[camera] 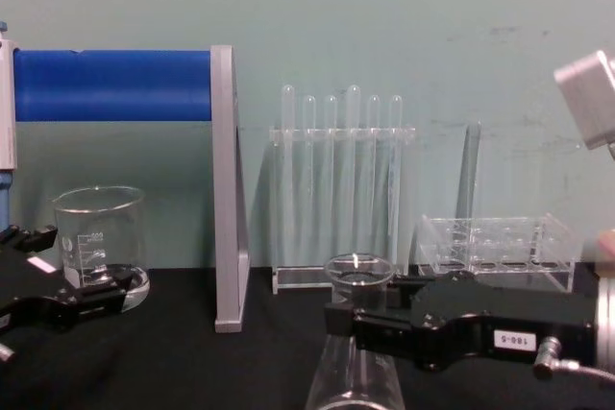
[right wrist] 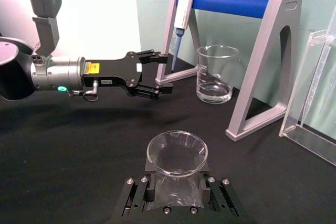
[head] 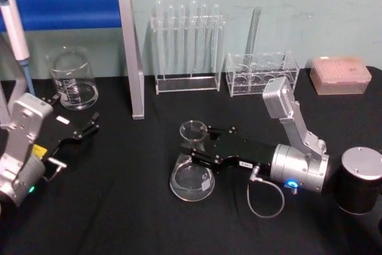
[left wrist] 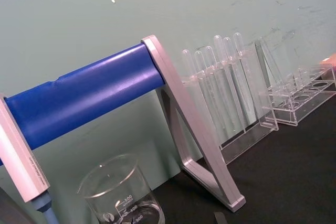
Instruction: Grasp the erlenmeyer flask with one hand, shake it three times, then place it back.
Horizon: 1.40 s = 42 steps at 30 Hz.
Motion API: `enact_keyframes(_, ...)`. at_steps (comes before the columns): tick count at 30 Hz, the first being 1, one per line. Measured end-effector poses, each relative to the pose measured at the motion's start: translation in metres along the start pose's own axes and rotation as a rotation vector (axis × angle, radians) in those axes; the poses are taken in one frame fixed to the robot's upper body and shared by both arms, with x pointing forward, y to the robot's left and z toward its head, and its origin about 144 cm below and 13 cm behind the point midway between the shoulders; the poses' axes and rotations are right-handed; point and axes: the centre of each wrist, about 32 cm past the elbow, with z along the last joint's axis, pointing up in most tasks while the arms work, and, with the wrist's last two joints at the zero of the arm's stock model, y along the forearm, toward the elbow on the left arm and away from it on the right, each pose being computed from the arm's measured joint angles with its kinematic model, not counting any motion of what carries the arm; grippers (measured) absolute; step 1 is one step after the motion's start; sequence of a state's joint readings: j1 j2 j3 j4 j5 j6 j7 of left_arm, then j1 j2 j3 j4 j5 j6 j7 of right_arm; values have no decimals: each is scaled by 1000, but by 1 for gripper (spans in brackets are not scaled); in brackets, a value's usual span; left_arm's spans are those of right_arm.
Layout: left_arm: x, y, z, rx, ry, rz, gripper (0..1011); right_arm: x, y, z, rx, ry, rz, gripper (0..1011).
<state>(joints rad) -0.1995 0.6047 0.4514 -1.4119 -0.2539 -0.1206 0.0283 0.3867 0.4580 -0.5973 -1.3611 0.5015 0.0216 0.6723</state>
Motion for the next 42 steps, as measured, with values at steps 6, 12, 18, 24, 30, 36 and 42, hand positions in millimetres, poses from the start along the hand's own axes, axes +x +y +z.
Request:
enact_keyframes(6,0,0,0,0,0,0,1001,-10,-1,10,34,-5,-51,449)
enact_keyframes(12,0,0,0,0,0,0,1001,-23,-6,24,82,-22,-151,449)
enact_keyframes(18,0,0,0,0,0,0,1001,-34,-15,38,125,2,-271,449)
enact_keyframes(24,0,0,0,0,0,0,1001,-48,-30,50,166,34,-451,449)
enact_keyframes(30,0,0,0,0,0,0,1001,-57,-40,51,161,49,-604,449)
enact_keyframes(36,0,0,0,0,0,0,1001,-64,-49,50,154,50,-712,449)
enact_keyframes(42,0,0,0,0,0,0,1001,-69,-51,50,154,40,-756,449)
